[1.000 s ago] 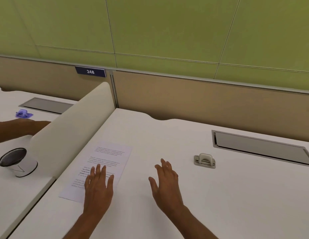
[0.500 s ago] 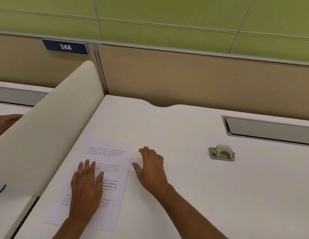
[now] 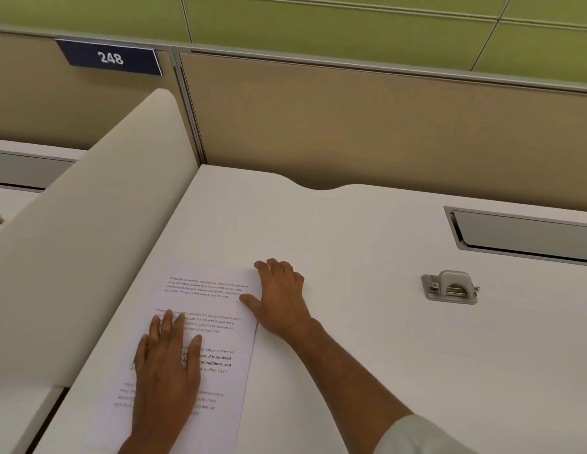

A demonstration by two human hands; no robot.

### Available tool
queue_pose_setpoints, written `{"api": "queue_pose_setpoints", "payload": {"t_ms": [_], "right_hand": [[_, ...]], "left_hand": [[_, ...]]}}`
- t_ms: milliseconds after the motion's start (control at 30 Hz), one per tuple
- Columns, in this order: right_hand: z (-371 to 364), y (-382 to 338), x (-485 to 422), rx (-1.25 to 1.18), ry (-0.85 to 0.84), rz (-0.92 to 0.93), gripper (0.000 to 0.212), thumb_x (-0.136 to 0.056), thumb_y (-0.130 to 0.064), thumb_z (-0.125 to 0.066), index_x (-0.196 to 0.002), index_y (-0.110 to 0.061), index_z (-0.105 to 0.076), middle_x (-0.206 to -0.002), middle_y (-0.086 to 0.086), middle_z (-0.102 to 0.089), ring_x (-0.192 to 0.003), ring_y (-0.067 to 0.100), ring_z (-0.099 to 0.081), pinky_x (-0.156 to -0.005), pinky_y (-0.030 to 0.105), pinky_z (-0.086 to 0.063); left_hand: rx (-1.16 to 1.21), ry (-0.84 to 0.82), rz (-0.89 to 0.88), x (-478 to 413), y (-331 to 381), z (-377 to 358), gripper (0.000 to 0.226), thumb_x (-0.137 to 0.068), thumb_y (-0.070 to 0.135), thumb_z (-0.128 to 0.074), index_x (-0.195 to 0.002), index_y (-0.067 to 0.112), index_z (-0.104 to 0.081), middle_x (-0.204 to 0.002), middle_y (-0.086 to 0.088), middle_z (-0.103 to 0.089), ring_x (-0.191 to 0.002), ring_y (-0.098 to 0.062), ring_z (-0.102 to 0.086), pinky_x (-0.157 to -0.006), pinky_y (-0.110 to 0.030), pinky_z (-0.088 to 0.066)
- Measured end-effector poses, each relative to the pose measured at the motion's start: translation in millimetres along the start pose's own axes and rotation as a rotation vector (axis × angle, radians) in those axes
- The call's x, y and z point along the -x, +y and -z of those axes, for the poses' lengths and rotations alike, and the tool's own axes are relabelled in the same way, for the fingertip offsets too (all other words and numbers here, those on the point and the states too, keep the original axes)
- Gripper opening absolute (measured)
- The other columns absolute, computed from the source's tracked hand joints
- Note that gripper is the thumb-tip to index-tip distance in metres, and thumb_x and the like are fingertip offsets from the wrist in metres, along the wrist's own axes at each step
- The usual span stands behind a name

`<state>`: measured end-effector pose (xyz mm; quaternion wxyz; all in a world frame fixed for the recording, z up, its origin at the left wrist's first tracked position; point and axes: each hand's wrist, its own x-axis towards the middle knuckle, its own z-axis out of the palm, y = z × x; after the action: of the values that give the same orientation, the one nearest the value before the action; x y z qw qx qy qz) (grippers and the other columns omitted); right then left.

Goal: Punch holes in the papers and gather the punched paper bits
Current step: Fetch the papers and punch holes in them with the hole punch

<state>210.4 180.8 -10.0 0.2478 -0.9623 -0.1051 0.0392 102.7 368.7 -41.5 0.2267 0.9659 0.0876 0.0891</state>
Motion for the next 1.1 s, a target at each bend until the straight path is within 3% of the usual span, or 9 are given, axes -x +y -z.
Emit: {"api": "queue_pose_setpoints", "payload": {"t_ms": [333, 500, 633, 767, 867, 933, 1000, 1100], "right_hand": [[-6.8, -4.0, -11.7, 0.089, 0.063, 0.024, 0.057, -0.089, -0.052, -0.060, -0.129, -0.013, -0.049, -0.123, 0.008, -0.052, -0.112, 0.029, -0.046, -0.097, 0.045, -0.036], [-7.0, -8.1, -17.8, 0.074, 0.035, -0.007, 0.061, -0.088, -0.060, -0.057, -0.129, -0.015, -0.049, -0.122, 0.008, -0.054, -0.111, 0.029, -0.046, -0.096, 0.046, -0.037], [-7.7, -13.1, -16.3, -0.151, 0.019, -0.119, 0.065, -0.089, -0.062, -0.057, -0.135, -0.017, -0.049, -0.126, 0.007, -0.057, -0.117, 0.027, -0.048, -0.101, 0.043, -0.038], [-8.1, -21.3, -6.8, -0.498, 0.068, -0.304, 0.064, -0.089, -0.048, -0.066, -0.141, -0.017, -0.045, -0.131, 0.004, -0.059, -0.122, 0.023, -0.053, -0.104, 0.039, -0.044], [-5.4, -28.8, 1.1, -0.732, 0.154, -0.463, 0.063, -0.090, -0.032, -0.068, -0.144, -0.015, -0.040, -0.104, -0.006, -0.068, -0.106, 0.018, -0.065, -0.095, 0.033, -0.051], [-4.4, -31.8, 6.6, -0.806, 0.188, -0.561, 0.052, -0.090, -0.028, -0.068, -0.136, -0.016, -0.047, -0.088, -0.011, -0.066, -0.092, 0.016, -0.068, -0.087, 0.032, -0.054], [-6.5, -33.4, 13.7, -0.882, 0.162, -0.641, 0.033, -0.088, -0.026, -0.069, -0.117, -0.016, -0.060, -0.089, -0.005, -0.071, -0.088, 0.017, -0.070, -0.085, 0.037, -0.058], [-13.9, -38.4, 27.6, -0.936, 0.099, -0.667, 0.007, -0.085, -0.018, -0.066, -0.087, -0.012, -0.069, -0.084, 0.001, -0.075, -0.073, 0.014, -0.069, -0.071, 0.031, -0.059]], "left_hand": [[-0.049, 0.005, 0.024, -1.7, 0.9, -3.9, 0.066, -0.092, 0.044, -0.032, -0.145, 0.006, -0.044, -0.153, -0.014, -0.041, -0.147, -0.028, -0.029, -0.122, -0.047, -0.016], [-0.046, 0.021, 0.023, -1.8, 2.4, -4.4, 0.071, -0.090, 0.049, -0.027, -0.144, 0.005, -0.046, -0.152, -0.015, -0.042, -0.146, -0.028, -0.031, -0.121, -0.047, -0.018], [-0.047, 0.012, 0.020, -1.5, 2.7, -2.7, 0.071, -0.091, 0.049, -0.026, -0.145, 0.006, -0.044, -0.153, -0.014, -0.041, -0.147, -0.027, -0.030, -0.122, -0.047, -0.017], [-0.048, -0.005, 0.011, -0.6, 1.9, -1.5, 0.068, -0.093, 0.047, -0.028, -0.147, 0.007, -0.041, -0.155, -0.013, -0.038, -0.148, -0.025, -0.026, -0.122, -0.046, -0.016], [-0.048, -0.009, 0.006, 0.0, -0.6, -2.7, 0.067, -0.094, 0.046, -0.029, -0.148, 0.009, -0.039, -0.157, -0.011, -0.036, -0.149, -0.023, -0.024, -0.123, -0.045, -0.014], [-0.042, -0.011, 0.009, 0.1, -1.9, -3.4, 0.065, -0.095, 0.045, -0.031, -0.148, 0.009, -0.039, -0.157, -0.011, -0.036, -0.149, -0.023, -0.023, -0.123, -0.045, -0.014], [-0.035, -0.005, 0.010, 0.7, -2.1, -3.8, 0.062, -0.095, 0.041, -0.035, -0.148, 0.008, -0.040, -0.156, -0.012, -0.037, -0.149, -0.024, -0.024, -0.123, -0.045, -0.014], [-0.027, -0.006, 0.002, 0.9, -1.5, -3.1, 0.061, -0.095, 0.039, -0.037, -0.148, 0.008, -0.040, -0.156, -0.012, -0.036, -0.149, -0.025, -0.024, -0.123, -0.045, -0.014]]}}
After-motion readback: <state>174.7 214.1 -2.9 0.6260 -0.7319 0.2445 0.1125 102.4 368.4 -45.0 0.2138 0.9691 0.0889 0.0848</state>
